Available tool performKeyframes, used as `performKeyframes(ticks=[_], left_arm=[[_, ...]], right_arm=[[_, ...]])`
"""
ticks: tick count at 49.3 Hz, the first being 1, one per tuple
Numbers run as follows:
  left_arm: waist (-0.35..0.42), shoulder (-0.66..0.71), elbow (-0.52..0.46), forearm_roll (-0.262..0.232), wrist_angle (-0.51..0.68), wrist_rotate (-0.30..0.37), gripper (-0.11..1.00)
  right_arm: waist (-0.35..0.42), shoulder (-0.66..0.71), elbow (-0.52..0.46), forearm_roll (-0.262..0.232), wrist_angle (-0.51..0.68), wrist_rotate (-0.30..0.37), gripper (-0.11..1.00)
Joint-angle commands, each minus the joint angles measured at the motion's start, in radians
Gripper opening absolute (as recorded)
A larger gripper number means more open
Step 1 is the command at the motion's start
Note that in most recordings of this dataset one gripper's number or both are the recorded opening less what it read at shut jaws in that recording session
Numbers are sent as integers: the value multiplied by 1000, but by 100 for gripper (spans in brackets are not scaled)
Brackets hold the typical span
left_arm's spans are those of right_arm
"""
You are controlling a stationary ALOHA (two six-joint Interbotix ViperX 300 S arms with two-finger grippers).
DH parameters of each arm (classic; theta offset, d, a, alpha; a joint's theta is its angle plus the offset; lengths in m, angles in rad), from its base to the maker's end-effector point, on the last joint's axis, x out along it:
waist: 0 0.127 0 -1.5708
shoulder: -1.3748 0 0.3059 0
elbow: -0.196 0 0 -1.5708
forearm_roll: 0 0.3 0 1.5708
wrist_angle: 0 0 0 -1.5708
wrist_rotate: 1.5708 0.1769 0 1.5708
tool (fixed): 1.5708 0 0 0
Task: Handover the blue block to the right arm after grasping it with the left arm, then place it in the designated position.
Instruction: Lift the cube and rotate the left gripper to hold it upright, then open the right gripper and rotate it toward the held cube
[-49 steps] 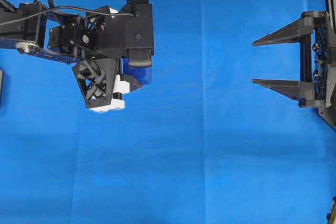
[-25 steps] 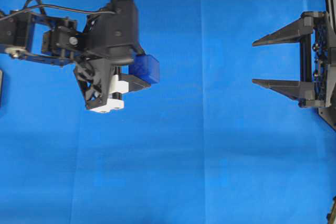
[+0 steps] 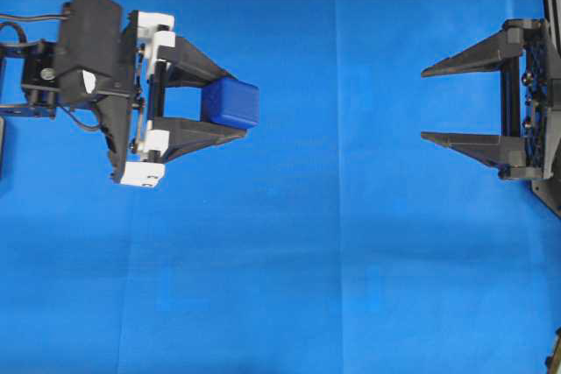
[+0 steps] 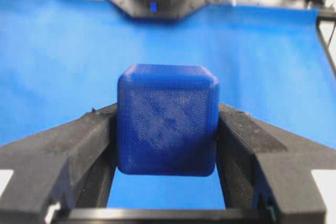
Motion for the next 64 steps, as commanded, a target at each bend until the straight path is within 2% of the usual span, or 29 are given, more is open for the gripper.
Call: performKeyframes(ticks=[1,28,36,49,59,64], left_arm=[[-2,-77,2,2,-61,15,46],[0,-77,5,-5,-71,25,46],[0,-77,5,-6,-71,18,46],[0,-77,5,-8,-74,15,46],[2,-77,5,-6,-75,14,46],[0,-77,5,-8,-75,14,46]], right_arm=[[0,3,-26,2,-5,0,99],[0,3,-28,3,-5,-2,99],[0,2,-44,-15,21,-18,99],[0,-3,-127,-179,167,-127,99],[0,-14,-149,-321,181,-224,99],[-2,-21,-152,-416,178,-276,99]])
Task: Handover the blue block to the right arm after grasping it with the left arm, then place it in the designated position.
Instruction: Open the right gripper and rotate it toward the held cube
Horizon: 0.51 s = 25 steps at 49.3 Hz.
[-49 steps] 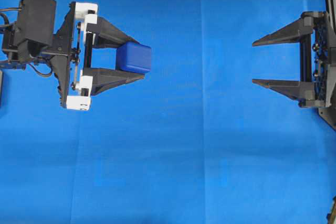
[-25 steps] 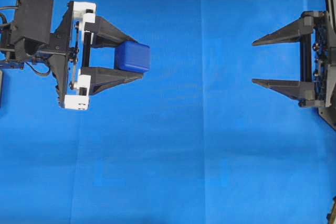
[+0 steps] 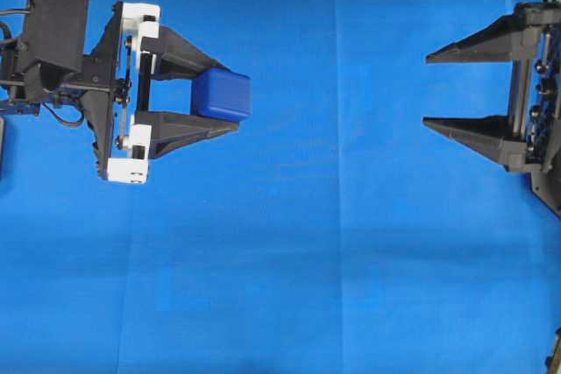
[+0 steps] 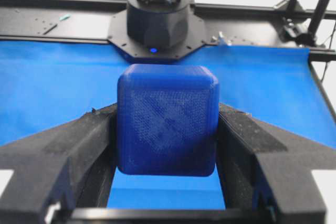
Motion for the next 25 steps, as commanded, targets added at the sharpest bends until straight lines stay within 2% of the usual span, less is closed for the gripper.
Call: performKeyframes(ticks=[1,6,11,18,25], left_arm=[[0,-44,-12,-2,-11,-2,46],[0,-44,-12,-2,-12,-2,46],[2,-44,-12,-2,-14,-2,46],[2,-44,-12,-2,-14,-2,46],[0,-44,-12,-2,-14,-2,46]], right_arm=[[-2,-6,-28,-78,-9,-32,99],[-2,-17,-31,-213,-31,-95,97],[-2,-28,-32,-327,-60,-144,97],[-2,-35,-34,-443,-94,-172,97],[-2,-34,-34,-535,-103,-175,97]])
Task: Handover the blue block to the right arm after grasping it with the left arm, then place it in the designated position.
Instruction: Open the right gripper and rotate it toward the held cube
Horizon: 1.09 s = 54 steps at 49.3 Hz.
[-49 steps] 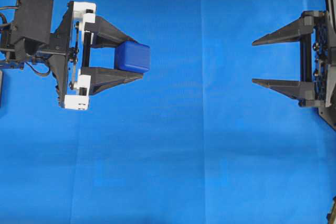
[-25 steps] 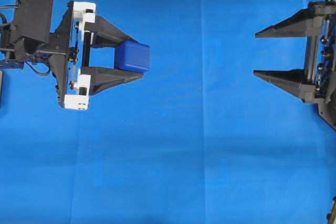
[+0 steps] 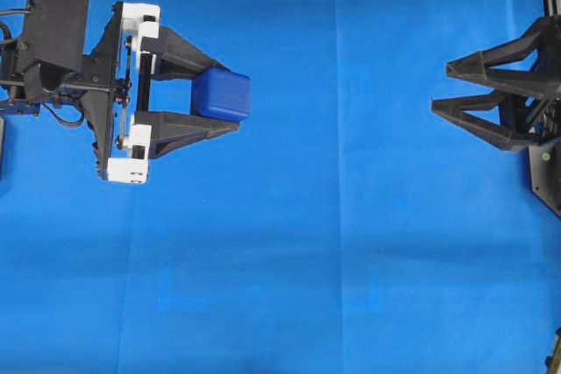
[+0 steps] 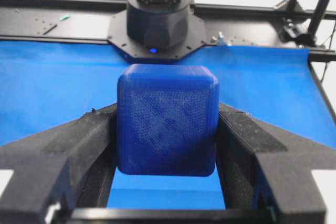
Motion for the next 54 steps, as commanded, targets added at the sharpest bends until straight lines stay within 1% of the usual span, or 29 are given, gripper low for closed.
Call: performKeyframes(ticks=[1,7,11,54], left_arm=[[2,-44,-14,-2,-12,-2,46],[2,-44,-12,-2,-15,-2,46],[2,-44,-14,-2,-14,-2,46],[0,-44,-12,-2,-14,-2,46]], right_arm=[[-2,2,-28,-57,-12,0,97],[0,0,-28,-140,-5,-9,96],[0,2,-28,-170,-2,-12,96],[0,3,-28,-170,0,-12,95]])
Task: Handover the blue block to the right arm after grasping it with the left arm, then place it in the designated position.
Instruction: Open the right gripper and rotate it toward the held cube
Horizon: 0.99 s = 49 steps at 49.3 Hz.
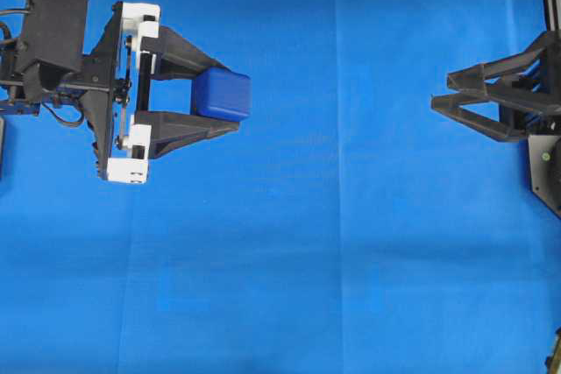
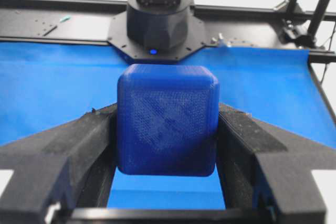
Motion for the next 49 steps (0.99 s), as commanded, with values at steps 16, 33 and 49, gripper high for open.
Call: performKeyframes(ticks=[16,33,49], left_arm=[[0,-44,-14,-2,-12,-2,46],[2,-44,-14,-2,-12,-2,46],[2,-44,-14,-2,-12,-3,46]], right_arm=[[0,6,-28,0,-3,5,95],[0,11,-28,0,-2,8,95],[0,26,-31,0,-2,8,95]])
